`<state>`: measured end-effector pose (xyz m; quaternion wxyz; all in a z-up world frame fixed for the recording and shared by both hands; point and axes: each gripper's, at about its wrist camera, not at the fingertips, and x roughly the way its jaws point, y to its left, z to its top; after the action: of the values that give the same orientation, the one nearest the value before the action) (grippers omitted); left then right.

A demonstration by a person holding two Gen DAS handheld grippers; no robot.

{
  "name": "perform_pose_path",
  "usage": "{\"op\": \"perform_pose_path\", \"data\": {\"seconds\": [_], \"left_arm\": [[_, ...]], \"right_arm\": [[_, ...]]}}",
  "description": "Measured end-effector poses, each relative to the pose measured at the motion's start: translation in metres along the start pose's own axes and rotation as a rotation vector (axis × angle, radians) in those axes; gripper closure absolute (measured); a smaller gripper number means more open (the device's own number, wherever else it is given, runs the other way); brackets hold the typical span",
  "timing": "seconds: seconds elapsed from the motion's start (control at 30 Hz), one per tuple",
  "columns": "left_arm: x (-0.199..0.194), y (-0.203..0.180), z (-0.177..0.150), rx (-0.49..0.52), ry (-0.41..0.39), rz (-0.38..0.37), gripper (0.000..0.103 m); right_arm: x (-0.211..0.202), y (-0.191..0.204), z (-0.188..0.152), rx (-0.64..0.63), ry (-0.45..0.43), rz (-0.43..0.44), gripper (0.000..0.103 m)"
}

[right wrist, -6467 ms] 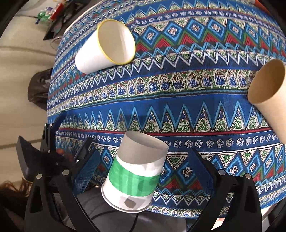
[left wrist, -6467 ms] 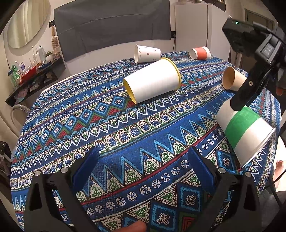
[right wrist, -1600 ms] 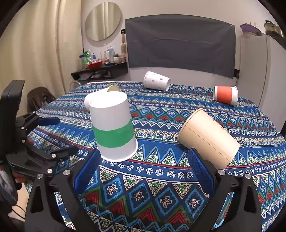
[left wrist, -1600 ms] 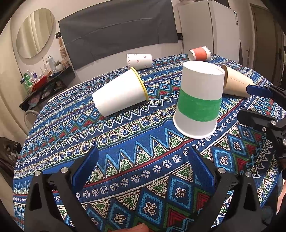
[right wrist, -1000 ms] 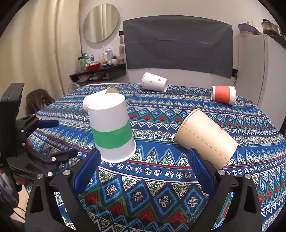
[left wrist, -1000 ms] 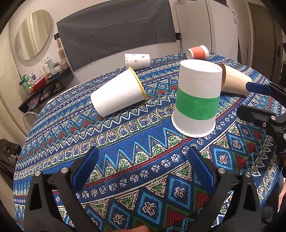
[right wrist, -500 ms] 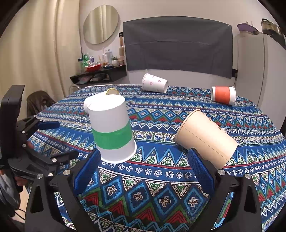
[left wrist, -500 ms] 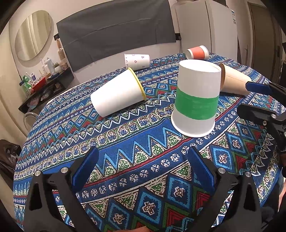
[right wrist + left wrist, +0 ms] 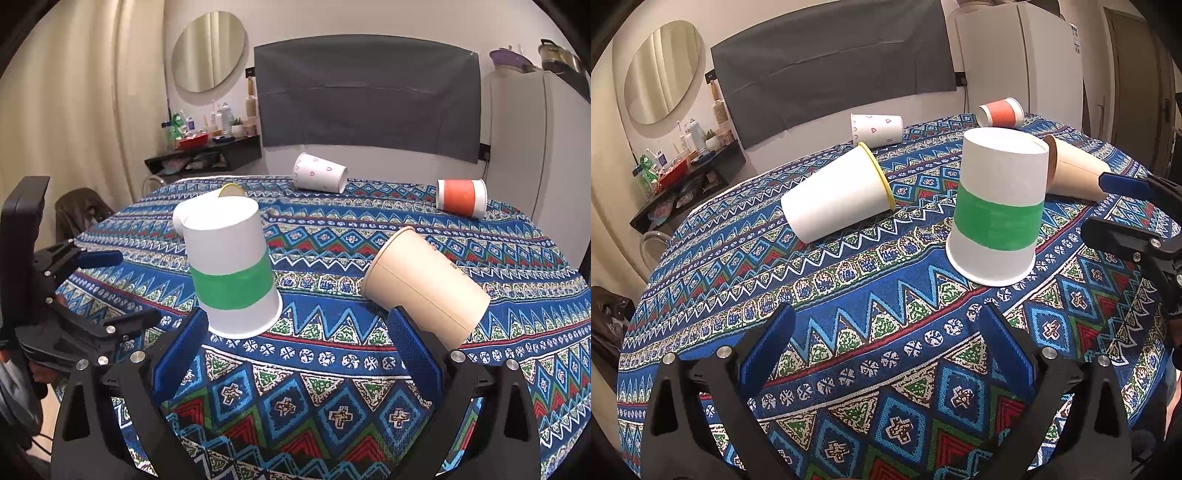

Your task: Flip cup upside down

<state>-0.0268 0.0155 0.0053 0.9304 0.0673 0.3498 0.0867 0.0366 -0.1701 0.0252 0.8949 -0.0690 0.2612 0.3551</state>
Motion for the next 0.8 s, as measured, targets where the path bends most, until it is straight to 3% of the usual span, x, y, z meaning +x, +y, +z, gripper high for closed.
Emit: {"op": "perform_pose_path", "data": {"seconds": [0.8], "left_arm": [[-0.0002,0.0026,0.0003,-0.014,-0.004,-0.017,0.006]], "right_arm": [[0.0003,-0.0007,0.0002,0.001,-0.002,-0.001,0.009]]}}
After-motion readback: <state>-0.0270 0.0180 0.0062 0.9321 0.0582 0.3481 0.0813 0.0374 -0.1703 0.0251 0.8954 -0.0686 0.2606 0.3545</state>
